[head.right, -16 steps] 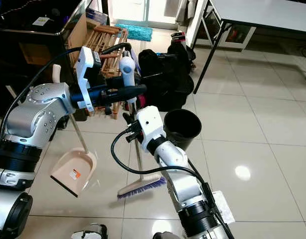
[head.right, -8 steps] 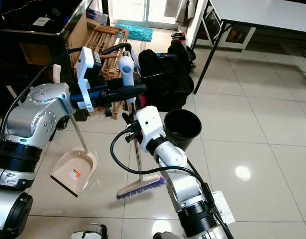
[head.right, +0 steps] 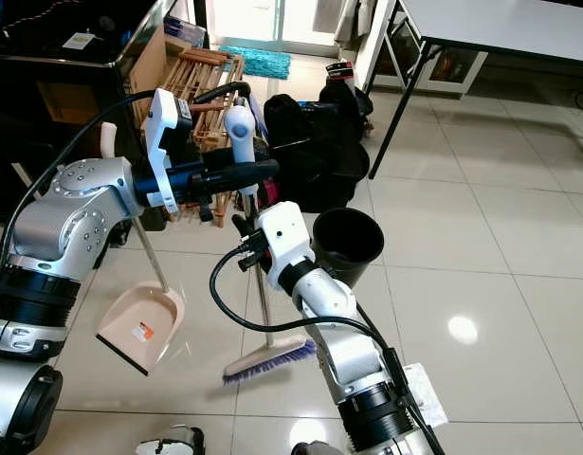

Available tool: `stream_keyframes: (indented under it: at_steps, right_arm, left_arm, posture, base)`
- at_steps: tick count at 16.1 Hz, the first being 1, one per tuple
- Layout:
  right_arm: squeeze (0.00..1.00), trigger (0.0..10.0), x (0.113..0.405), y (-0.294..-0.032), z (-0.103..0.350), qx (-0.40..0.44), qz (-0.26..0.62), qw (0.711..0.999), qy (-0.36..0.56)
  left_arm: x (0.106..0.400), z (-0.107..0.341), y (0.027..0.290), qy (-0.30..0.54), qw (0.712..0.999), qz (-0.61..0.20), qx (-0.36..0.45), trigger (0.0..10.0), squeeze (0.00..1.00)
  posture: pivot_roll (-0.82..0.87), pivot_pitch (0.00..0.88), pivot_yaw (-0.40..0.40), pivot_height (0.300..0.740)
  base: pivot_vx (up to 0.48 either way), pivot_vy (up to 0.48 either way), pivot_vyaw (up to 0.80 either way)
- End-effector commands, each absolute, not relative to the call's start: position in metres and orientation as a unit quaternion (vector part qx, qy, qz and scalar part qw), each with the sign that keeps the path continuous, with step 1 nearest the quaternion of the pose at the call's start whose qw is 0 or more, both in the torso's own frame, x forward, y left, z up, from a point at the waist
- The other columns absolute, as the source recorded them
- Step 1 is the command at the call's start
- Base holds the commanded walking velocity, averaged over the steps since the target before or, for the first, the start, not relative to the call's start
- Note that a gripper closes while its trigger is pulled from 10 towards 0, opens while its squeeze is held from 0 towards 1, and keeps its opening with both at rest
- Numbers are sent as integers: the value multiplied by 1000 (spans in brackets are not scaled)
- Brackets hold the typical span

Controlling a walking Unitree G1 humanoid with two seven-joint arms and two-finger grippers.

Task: Sweep floor

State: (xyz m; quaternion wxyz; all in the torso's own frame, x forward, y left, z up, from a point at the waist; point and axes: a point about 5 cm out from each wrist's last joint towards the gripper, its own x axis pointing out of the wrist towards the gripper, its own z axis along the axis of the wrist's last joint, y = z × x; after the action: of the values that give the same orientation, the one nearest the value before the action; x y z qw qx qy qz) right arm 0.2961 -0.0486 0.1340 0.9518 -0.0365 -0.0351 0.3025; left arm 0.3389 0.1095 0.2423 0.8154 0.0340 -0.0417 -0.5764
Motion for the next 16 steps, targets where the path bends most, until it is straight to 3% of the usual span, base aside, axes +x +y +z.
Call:
stream_keyframes:
  at_steps: [1, 2, 3, 4, 6, 9, 11, 12, 13, 14, 15, 16]
  right_arm:
    - [0, 7882, 301, -51, 143, -49, 292, 953, -59]
    - [0, 10000, 301, -52, 143, -43, 290, 954, -59]
    - [925, 10000, 302, -52, 144, -37, 290, 954, -60]
    - [1000, 10000, 301, -52, 146, -31, 289, 955, -67]
    - [1000, 10000, 298, -48, 151, 26, 312, 947, -65]
    - [1000, 10000, 291, -45, 150, 23, 348, 936, -56]
    - [1000, 10000, 286, -59, 138, -27, 336, 941, -16]
    - [1000, 10000, 282, -79, 130, -74, 303, 950, 5]
    - [792, 10000, 281, -90, 127, -82, 278, 957, 13]
    - [149, 10000, 279, -106, 124, -76, 238, 968, 24]
    - [0, 10000, 280, -120, 120, -49, 184, 981, 33]
    - [0, 10000, 280, -127, 119, -20, 151, 988, 33]
  left_arm:
    - [343, 252, 111, -58, 824, -562, 46, 0, 0]
    - [345, 252, 113, -58, 829, -554, 53, 0, 0]
    - [347, 252, 114, -58, 832, -549, 58, 0, 0]
    - [348, 252, 115, -59, 835, -544, 61, 0, 0]
    - [353, 248, 117, -60, 849, -520, 73, 0, 0]
    - [363, 246, 120, -67, 877, -469, 76, 0, 0]
    - [371, 241, 127, -72, 908, -402, 93, 0, 0]
    - [373, 232, 140, -67, 935, -335, 91, 0, 0]
    - [372, 224, 147, -62, 945, -309, 92, 0, 0]
    - [366, 211, 154, -52, 953, -279, 110, 3490, 0]
    - [356, 197, 156, -37, 957, -257, 129, 10000, 0]
    - [348, 185, 159, -10, 965, -227, 127, 10000, 0]
  posture:
    - [145, 71, -63, 740]
    - [146, 71, -64, 740]
    - [146, 71, -64, 740]
    - [146, 70, -65, 740]
    - [144, 69, -63, 740]
    - [144, 70, -65, 740]
    - [146, 70, -64, 740]
    - [132, 68, -61, 740]
    - [128, 68, -61, 740]
    - [126, 68, -64, 740]
    - [134, 73, -72, 740]
    - [137, 75, -76, 740]
  base:
    - [0, 0, 0]
    - [0, 0, 0]
    - [0, 0, 0]
    - [0, 0, 0]
    - [0, 0, 0]
    - [0, 0, 0]
    - [0, 0, 0]
    - [0, 0, 0]
    - [0, 0, 0]
    - [0, 0, 0]
    - [0, 0, 0]
    - [0, 0, 0]
